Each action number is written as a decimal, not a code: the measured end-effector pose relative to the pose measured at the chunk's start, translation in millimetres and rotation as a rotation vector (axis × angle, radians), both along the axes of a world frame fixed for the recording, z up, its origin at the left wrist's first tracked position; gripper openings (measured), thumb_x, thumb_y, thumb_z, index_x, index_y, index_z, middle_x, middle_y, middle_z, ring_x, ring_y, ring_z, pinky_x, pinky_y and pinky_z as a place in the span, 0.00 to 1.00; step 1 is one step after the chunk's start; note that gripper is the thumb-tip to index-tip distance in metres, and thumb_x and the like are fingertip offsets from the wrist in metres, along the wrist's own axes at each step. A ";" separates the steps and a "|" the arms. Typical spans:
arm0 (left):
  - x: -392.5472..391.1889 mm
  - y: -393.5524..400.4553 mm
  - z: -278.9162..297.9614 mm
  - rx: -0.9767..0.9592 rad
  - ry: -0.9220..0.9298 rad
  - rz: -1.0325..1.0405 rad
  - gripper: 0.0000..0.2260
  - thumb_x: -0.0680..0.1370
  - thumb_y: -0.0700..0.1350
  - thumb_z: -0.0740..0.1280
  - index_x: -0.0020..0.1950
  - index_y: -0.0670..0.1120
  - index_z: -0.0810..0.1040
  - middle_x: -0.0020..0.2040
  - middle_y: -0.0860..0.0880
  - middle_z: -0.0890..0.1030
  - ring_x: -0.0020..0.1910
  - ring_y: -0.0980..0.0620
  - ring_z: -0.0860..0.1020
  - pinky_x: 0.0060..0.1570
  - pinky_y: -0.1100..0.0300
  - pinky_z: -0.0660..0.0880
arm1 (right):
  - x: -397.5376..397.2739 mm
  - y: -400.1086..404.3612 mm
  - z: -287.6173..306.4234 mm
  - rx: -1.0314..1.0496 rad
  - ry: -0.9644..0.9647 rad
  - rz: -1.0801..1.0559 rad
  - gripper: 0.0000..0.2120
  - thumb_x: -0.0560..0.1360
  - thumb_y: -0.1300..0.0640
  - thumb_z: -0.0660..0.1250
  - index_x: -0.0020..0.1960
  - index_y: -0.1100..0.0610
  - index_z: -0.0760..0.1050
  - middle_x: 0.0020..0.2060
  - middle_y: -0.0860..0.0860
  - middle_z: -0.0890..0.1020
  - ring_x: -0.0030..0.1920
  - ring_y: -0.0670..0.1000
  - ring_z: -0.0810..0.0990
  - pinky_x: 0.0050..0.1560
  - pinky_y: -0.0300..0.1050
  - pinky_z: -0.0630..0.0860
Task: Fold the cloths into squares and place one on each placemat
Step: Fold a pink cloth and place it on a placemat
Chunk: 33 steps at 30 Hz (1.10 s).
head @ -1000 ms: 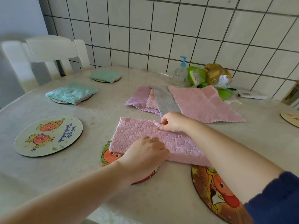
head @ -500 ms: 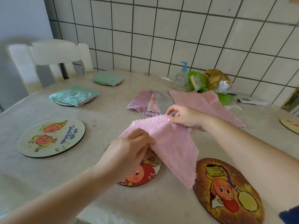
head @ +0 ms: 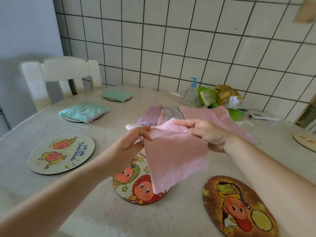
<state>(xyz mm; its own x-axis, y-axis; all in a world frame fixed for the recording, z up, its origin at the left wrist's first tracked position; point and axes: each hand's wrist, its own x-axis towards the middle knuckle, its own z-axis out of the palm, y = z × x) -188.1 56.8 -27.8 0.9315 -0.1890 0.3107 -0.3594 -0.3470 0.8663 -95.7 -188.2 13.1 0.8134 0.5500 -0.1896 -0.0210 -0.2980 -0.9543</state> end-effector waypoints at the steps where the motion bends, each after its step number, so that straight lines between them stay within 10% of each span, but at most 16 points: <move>1: 3.3 3.6 3.3 0.001 0.002 -0.017 0.14 0.79 0.34 0.56 0.45 0.52 0.74 0.65 0.61 0.69 0.66 0.60 0.67 0.65 0.64 0.65 | -3.8 0.0 0.8 0.056 -0.006 -0.019 0.19 0.78 0.65 0.57 0.66 0.50 0.73 0.44 0.60 0.79 0.29 0.48 0.74 0.31 0.38 0.74; 6: 23.4 24.1 1.8 -0.110 0.151 -0.215 0.16 0.80 0.31 0.52 0.46 0.47 0.75 0.68 0.56 0.71 0.68 0.60 0.67 0.68 0.61 0.63 | -25.2 -1.1 -26.0 0.135 0.039 -0.108 0.21 0.78 0.65 0.58 0.69 0.51 0.68 0.30 0.57 0.75 0.26 0.47 0.70 0.31 0.37 0.70; 11: 39.1 34.9 -38.2 0.148 0.328 -0.265 0.19 0.80 0.33 0.54 0.44 0.54 0.76 0.69 0.55 0.67 0.68 0.58 0.66 0.58 0.68 0.70 | -38.1 6.8 -72.6 -0.116 -0.084 -0.131 0.24 0.77 0.66 0.60 0.72 0.55 0.62 0.73 0.52 0.63 0.69 0.46 0.66 0.70 0.43 0.62; 23: 11.4 46.6 -61.9 0.836 -0.450 -0.186 0.26 0.74 0.43 0.69 0.71 0.55 0.66 0.74 0.55 0.59 0.75 0.58 0.51 0.73 0.60 0.50 | -80.7 -11.2 -72.0 -0.054 -0.253 -0.141 0.23 0.80 0.59 0.57 0.70 0.39 0.60 0.71 0.35 0.62 0.69 0.34 0.60 0.69 0.37 0.57; 28: 5.6 39.7 -61.3 0.739 -0.563 -0.251 0.20 0.75 0.45 0.61 0.67 0.55 0.70 0.68 0.56 0.71 0.70 0.59 0.65 0.71 0.60 0.57 | -93.9 -10.3 -71.0 -0.026 -0.294 -0.140 0.22 0.77 0.71 0.55 0.51 0.48 0.81 0.53 0.41 0.83 0.58 0.39 0.77 0.57 0.34 0.72; 33: -8.7 34.7 -56.7 0.496 -0.350 -0.217 0.15 0.77 0.58 0.58 0.62 0.58 0.74 0.56 0.63 0.79 0.54 0.63 0.78 0.54 0.63 0.75 | -100.5 -10.3 -68.4 0.158 -0.146 -0.163 0.23 0.75 0.76 0.53 0.46 0.55 0.82 0.48 0.47 0.85 0.50 0.42 0.82 0.42 0.32 0.76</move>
<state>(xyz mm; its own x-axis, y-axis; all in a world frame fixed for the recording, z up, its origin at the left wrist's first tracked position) -196.8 91.5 -84.4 0.7156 -0.5605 0.4168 -0.6984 -0.5639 0.4408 -196.2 -198.6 -55.3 0.9059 0.4232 0.0135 0.0845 -0.1495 -0.9851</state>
